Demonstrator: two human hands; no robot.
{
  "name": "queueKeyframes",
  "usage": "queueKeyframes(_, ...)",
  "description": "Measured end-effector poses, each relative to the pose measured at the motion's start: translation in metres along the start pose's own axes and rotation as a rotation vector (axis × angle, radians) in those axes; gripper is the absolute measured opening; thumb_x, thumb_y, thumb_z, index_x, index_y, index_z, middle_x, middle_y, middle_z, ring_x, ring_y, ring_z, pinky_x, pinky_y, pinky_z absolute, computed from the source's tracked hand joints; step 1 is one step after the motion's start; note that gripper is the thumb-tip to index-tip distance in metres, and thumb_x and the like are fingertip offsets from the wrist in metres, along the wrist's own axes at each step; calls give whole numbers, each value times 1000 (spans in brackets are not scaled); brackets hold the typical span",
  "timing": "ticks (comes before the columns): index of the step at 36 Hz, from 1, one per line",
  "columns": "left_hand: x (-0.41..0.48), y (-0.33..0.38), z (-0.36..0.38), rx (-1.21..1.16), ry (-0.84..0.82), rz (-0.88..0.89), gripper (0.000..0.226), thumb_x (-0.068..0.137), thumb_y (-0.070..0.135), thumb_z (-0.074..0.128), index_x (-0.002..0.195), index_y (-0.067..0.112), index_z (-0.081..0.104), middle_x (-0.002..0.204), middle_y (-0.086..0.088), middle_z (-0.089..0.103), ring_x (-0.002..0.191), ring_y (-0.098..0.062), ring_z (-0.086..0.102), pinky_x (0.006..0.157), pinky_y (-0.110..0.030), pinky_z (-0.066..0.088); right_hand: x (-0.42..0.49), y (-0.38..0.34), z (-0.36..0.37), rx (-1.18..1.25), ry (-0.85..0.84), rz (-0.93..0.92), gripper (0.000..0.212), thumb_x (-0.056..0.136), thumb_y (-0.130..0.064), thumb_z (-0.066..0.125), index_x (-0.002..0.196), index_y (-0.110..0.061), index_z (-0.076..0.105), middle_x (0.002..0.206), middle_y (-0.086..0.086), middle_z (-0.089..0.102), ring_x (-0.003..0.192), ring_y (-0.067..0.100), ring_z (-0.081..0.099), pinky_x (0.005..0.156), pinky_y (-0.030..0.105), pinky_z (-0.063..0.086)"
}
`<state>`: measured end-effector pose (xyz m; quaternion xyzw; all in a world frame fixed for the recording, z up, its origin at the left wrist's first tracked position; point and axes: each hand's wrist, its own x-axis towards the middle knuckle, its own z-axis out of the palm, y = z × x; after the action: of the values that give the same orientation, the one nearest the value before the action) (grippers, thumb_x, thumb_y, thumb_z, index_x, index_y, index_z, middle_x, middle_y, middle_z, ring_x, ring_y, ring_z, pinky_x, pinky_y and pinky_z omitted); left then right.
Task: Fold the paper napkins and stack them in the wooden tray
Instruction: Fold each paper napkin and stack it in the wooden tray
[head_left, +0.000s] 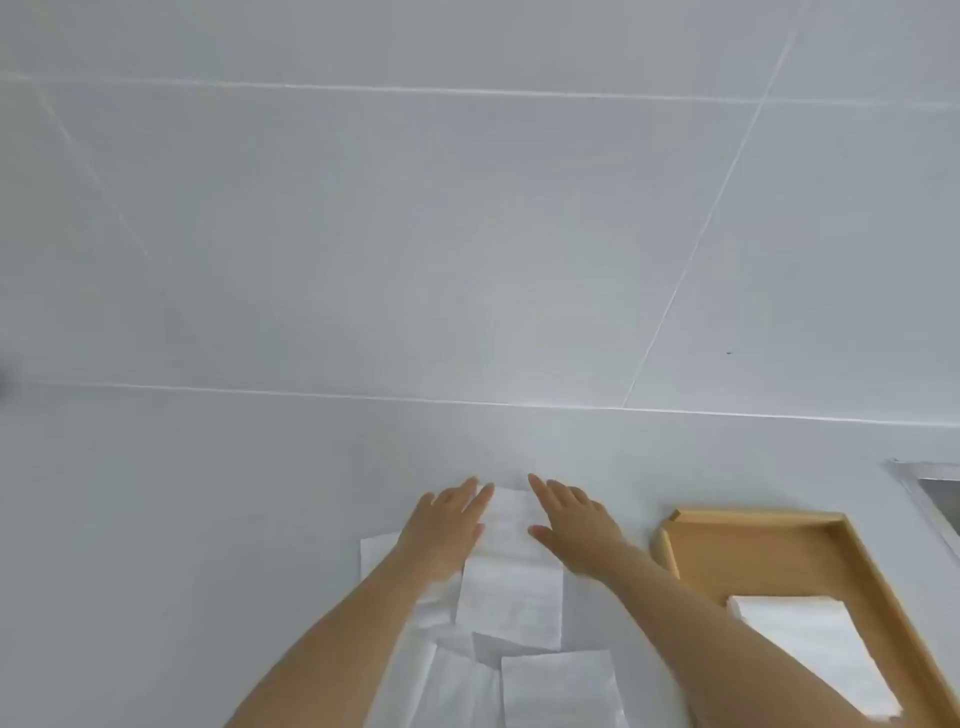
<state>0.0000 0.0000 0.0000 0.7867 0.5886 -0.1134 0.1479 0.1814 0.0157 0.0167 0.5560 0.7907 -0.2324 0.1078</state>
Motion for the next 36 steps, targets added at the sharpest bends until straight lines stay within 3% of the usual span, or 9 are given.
queueKeyframes(8, 33, 3, -1, 17, -34, -3, 58, 100, 23, 32, 149, 13, 3, 159, -11, 7, 143, -28, 21, 113, -39, 25, 32, 1, 0, 36, -23, 48, 69, 93, -31, 51, 147, -17, 11, 150, 7, 29, 138, 27, 27, 111, 38, 30)
queueKeyframes(15, 51, 8, -9, -135, -60, -57, 71, 94, 16, 48, 149, 12, 4, 147, -13, 29, 130, -30, 38, 102, -39, 39, 48, 9, -3, 27, -27, 115, 58, 85, -32, 63, 131, -10, 36, 134, 8, 44, 126, 27, 37, 102, 35, 35)
queueKeyframes(20, 59, 9, -14, -297, -150, -143, 54, 88, 2, 46, 138, 11, 29, 137, -14, 45, 125, -31, 44, 99, -40, 42, 52, 13, -4, 86, -69, 180, 52, 80, -34, 67, 121, -10, 45, 123, 9, 53, 119, 27, 41, 97, 34, 36)
queueKeyframes(26, 56, 12, -17, -214, -160, -135, 31, 90, 6, 43, 120, 9, 48, 124, -15, 52, 114, -31, 50, 91, -38, 43, 46, 13, -6, 108, -63, 173, 39, 89, -25, 56, 124, -9, 49, 129, 11, 47, 121, 28, 43, 99, 35, 36)
queueKeyframes(32, 49, 11, -27, -233, -57, -137, 27, 93, 16, 41, 117, 7, 51, 123, -14, 51, 114, -31, 49, 94, -38, 40, 32, 15, -18, 214, 60, 128, 29, 93, -12, 42, 120, -6, 52, 125, 11, 54, 113, 28, 52, 89, 35, 44)
queueKeyframes(36, 41, 10, -40, -251, 2, -111, 24, 91, 15, 42, 110, 5, 52, 116, -13, 56, 110, -30, 52, 91, -37, 39, 25, 15, -25, 245, 120, 96, 24, 91, -7, 41, 110, -4, 55, 113, 12, 60, 90, 25, 50, 73, 34, 42)
